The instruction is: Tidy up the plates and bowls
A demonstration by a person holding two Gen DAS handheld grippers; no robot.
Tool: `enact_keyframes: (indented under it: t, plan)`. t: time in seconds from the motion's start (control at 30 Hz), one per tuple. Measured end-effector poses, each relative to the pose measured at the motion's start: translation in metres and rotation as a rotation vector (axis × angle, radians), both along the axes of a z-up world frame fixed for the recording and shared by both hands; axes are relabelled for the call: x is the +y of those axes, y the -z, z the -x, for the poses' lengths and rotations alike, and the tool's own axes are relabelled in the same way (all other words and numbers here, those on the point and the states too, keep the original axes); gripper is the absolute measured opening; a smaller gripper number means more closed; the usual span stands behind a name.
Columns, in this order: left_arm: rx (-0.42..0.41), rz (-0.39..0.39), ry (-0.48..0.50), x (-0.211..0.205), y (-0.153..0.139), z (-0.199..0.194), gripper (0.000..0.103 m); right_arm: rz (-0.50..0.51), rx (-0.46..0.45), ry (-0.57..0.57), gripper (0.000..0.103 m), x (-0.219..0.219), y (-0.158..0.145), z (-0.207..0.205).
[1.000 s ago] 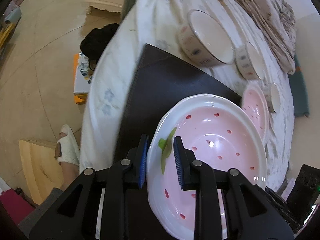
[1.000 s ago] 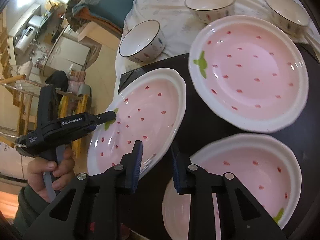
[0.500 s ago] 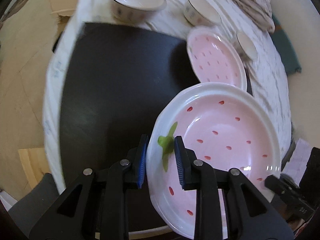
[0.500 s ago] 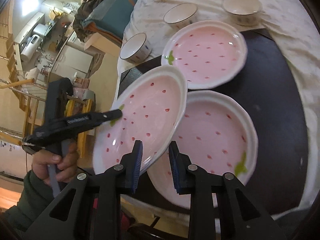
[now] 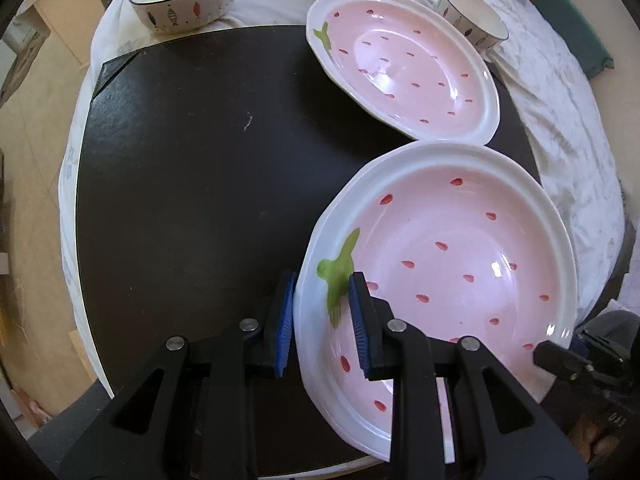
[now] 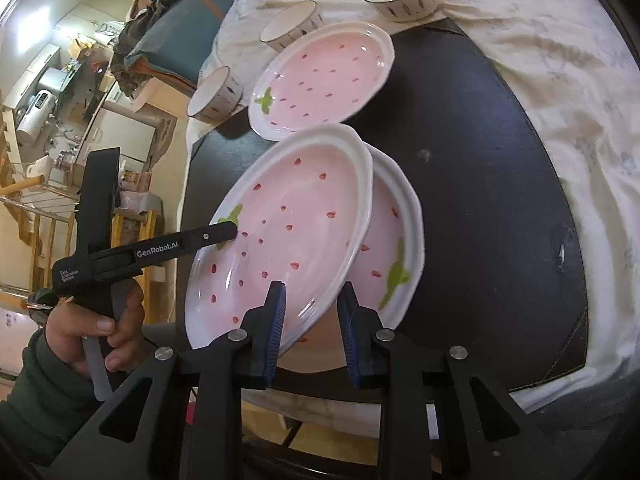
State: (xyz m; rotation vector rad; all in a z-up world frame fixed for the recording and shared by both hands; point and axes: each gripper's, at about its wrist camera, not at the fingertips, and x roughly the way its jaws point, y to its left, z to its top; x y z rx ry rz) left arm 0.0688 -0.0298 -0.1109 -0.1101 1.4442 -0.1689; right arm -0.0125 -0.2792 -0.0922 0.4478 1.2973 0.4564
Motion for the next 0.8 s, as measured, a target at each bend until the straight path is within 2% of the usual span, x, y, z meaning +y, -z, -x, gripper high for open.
enact_keyframes:
  t: [0.17, 0.4, 0.7, 0.77, 0.8]
  plan:
    - [-0.016, -0.034, 0.014, -0.012, 0.002, 0.002, 0.022, 0.074, 0.055, -0.036, 0.027, 0.004, 0.017, 0.0]
    - [-0.048, -0.065, 0.037, -0.017, 0.002, 0.003, 0.021, 0.096, 0.13, 0.01, 0.027, -0.001, 0.032, -0.001]
    - [-0.066, -0.123, 0.073, -0.023, 0.0, 0.003, 0.023, 0.181, 0.093, -0.008, 0.026, 0.01, 0.024, -0.003]
    - [-0.069, -0.147, 0.089, -0.027, 0.001, 0.003, 0.023, 0.234, 0.062, -0.01, 0.026, 0.011, 0.019, -0.002]
    - [-0.075, -0.144, 0.089, -0.028, 0.0, 0.004, 0.021, 0.298, 0.033, -0.018, 0.027, 0.015, 0.015, -0.001]
